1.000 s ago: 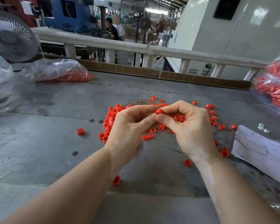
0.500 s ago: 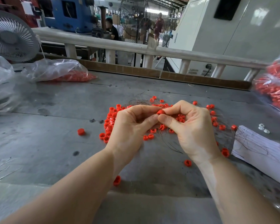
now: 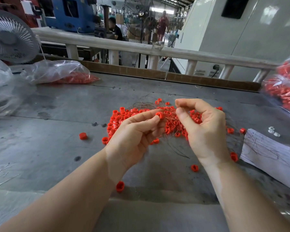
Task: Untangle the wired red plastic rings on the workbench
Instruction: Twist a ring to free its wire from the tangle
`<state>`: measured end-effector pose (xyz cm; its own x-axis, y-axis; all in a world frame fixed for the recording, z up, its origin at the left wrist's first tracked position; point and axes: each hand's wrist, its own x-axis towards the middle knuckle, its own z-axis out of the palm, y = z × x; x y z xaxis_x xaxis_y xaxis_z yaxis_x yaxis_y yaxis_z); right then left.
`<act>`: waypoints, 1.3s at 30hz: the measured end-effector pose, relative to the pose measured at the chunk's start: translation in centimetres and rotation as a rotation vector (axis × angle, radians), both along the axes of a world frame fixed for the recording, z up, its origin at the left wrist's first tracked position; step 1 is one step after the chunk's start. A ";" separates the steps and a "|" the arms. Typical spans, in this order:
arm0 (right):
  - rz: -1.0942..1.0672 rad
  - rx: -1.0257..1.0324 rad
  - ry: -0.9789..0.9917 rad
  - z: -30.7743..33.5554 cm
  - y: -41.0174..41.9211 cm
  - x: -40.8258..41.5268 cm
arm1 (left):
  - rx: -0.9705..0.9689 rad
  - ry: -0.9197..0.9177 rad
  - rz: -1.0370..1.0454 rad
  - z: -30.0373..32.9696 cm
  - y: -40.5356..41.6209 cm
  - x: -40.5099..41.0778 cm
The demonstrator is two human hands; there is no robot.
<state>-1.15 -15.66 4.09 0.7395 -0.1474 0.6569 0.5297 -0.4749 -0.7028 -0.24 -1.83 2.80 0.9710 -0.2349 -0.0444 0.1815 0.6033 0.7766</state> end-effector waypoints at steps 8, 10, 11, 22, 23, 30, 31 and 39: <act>-0.067 -0.109 -0.135 0.0 0.1 -0.2 | -0.015 -0.004 -0.004 -0.1 0.0 0.1; -0.060 -0.143 -0.132 0.0 0.2 -0.3 | -0.004 -0.026 0.007 -0.1 0.0 0.0; -0.046 -0.160 -0.113 0.0 0.2 -0.3 | 0.008 -0.042 0.013 -0.2 -0.1 0.0; 0.124 -0.047 0.100 -0.4 0.7 -0.3 | 0.027 -0.214 0.029 -0.4 -0.2 -0.3; 0.134 -0.017 0.100 -0.4 0.7 -0.2 | 0.024 -0.223 0.037 -0.5 -0.3 -0.3; 0.148 0.020 0.050 -0.5 0.9 -0.2 | 0.039 -0.264 0.074 -0.4 -0.4 -0.5; 0.149 0.022 0.046 -0.5 0.9 -0.2 | 0.050 -0.277 0.071 -0.4 -0.4 -0.6; 0.224 0.167 0.090 -0.5 0.9 -0.1 | 0.149 -0.381 0.097 -0.5 -0.3 -0.8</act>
<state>-1.28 -14.77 3.57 0.8198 -0.0749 0.5678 0.5404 -0.2269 -0.8102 -1.07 -2.11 2.34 0.9420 -0.1595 0.2954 -0.1876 0.4798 0.8571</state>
